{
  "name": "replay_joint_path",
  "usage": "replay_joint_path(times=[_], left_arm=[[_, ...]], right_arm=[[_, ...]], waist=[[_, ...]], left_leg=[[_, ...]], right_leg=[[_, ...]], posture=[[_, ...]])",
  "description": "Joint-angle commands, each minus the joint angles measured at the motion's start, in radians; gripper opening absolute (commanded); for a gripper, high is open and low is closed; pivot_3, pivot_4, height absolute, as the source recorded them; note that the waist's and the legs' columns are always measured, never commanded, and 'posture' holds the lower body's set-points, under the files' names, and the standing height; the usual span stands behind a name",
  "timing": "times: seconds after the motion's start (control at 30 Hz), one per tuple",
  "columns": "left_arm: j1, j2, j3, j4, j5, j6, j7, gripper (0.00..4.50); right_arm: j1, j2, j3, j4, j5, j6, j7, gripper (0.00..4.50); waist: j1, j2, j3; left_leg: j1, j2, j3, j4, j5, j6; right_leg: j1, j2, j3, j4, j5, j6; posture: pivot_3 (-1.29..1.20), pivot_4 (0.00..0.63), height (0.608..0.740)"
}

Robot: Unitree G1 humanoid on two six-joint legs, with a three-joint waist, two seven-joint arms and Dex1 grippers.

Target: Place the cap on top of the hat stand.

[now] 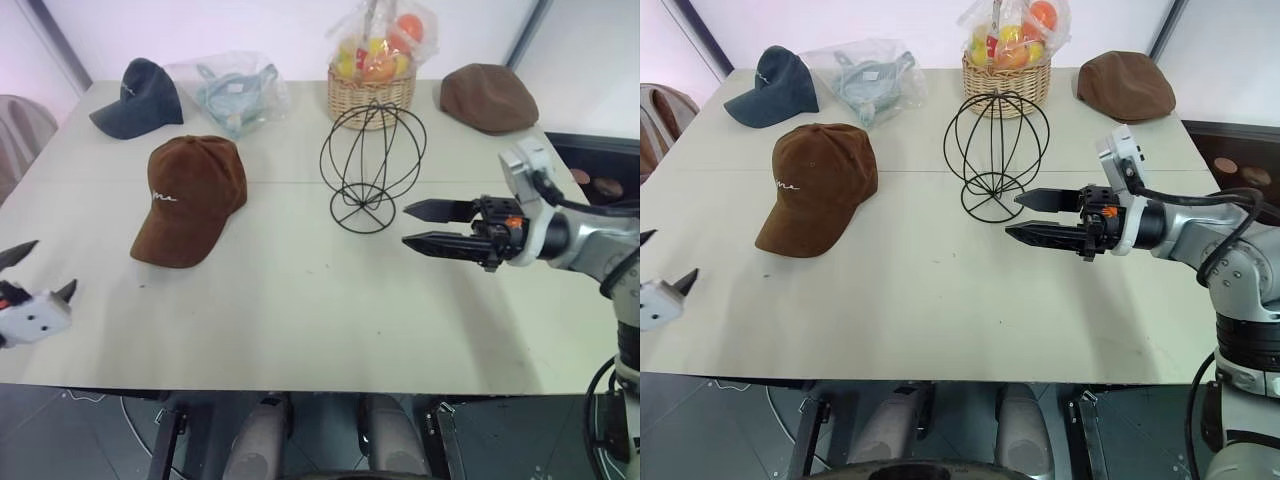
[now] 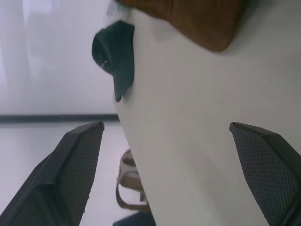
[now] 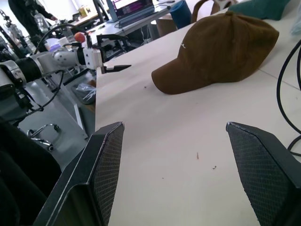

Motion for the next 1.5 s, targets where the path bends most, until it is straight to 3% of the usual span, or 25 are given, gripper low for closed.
replay_joint_path(times=[0.03, 0.47, 1.03, 1.13, 1.37, 1.5], left_arm=[[-0.095, 0.051, -0.093, 0.065, 0.134, -0.07, 0.147, 4.5], [-0.452, 0.133, -0.532, 0.287, 0.503, -0.199, 0.514, 4.5], [-0.719, 0.119, -0.862, 0.463, 0.688, -0.181, 0.783, 4.5], [-0.76, 0.103, -0.906, 0.474, 0.714, -0.172, 0.821, 3.6], [-0.839, 0.047, -0.974, 0.524, 0.717, -0.143, 0.856, 0.04], [-0.851, 0.035, -0.987, 0.539, 0.711, -0.124, 0.884, 0.01]], right_arm=[[-0.051, -0.001, 0.002, 0.021, -0.015, -0.027, 0.013, 3.52], [-0.062, -0.042, -0.008, 0.025, -0.022, -0.015, 0.015, 3.52], [-0.044, -0.051, -0.032, -0.007, -0.01, 0.005, -0.024, 3.52], [-0.048, -0.049, -0.027, -0.007, -0.013, 0.005, -0.028, 3.56], [-0.049, -0.054, -0.028, -0.009, -0.016, 0.003, -0.032, 3.56], [-0.046, -0.058, -0.035, -0.011, -0.014, 0.004, -0.033, 3.56]], waist=[[0.0, 0.0, 0.0], [-0.005, 0.0, 0.0], [0.0, -0.001, -0.001], [0.001, -0.001, -0.001], [-0.001, -0.002, -0.001], [-0.005, -0.001, -0.001]], left_leg=[[0.0, 0.0, 0.0, 0.0, 0.0, 0.0], [0.001, 0.0, 0.003, 0.001, 0.0, 0.0], [0.001, 0.0, 0.003, 0.004, 0.001, 0.0], [0.001, 0.0, 0.003, 0.005, 0.001, 0.0], [0.001, 0.0, 0.003, 0.006, 0.001, 0.0], [0.001, 0.0, 0.005, 0.006, 0.001, 0.0]], right_leg=[[0.0, 0.0, 0.0, 0.0, 0.0, 0.001], [0.0, 0.0, 0.0, 0.001, 0.007, 0.01], [0.002, 0.0, 0.001, 0.003, 0.007, 0.017], [0.002, 0.0, 0.001, 0.003, 0.007, 0.017], [0.002, 0.0, 0.001, 0.003, 0.007, 0.018], [0.003, -0.001, 0.001, 0.003, 0.007, 0.018]], posture=[[0.0, 0.15, 0.74], [0.0, 0.15, 0.74], [0.0, 0.15, 0.74], [0.0, 0.15, 0.74], [0.0, 0.15, 0.74], [0.0, 0.15, 0.74]])
